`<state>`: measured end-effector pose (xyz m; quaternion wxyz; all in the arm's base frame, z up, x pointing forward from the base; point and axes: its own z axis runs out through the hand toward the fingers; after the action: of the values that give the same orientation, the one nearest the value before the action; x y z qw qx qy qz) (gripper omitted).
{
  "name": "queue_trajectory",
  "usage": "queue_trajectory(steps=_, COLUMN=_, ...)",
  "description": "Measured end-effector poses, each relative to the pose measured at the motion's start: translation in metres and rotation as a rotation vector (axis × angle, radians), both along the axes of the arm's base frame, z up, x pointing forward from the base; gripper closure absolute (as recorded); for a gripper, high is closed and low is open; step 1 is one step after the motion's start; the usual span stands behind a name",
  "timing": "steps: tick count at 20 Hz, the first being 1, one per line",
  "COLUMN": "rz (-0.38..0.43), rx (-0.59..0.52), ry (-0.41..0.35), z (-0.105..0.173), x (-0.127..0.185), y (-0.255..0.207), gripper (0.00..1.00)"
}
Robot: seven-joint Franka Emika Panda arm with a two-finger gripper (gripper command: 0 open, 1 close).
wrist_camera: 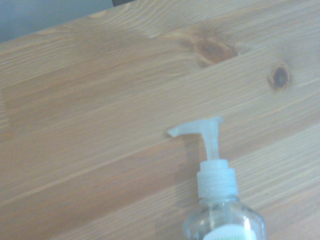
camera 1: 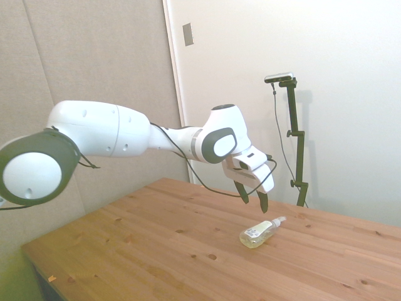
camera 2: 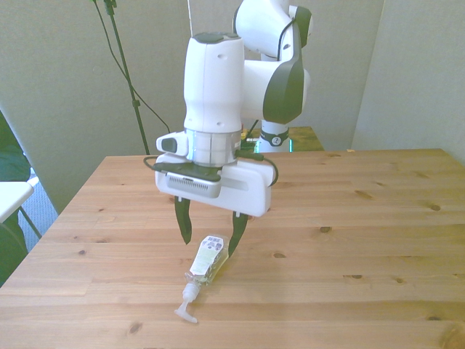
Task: Stand the sanitizer
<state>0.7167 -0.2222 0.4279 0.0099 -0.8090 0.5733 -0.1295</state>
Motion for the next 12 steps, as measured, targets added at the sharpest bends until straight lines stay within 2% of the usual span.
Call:
queue_trajectory(steps=5, rz=-0.027, rx=-0.007, ry=0.028, z=-0.029, x=0.025, y=-0.025, gripper=0.0)
queue_trajectory(steps=11, rz=-0.031, rx=-0.017, ry=0.043, z=-0.051, x=0.041, y=-0.036, gripper=0.0)
queue_trajectory(steps=12, rz=-0.031, rx=-0.017, ry=0.045, z=-0.054, x=0.042, y=-0.037, gripper=1.0)
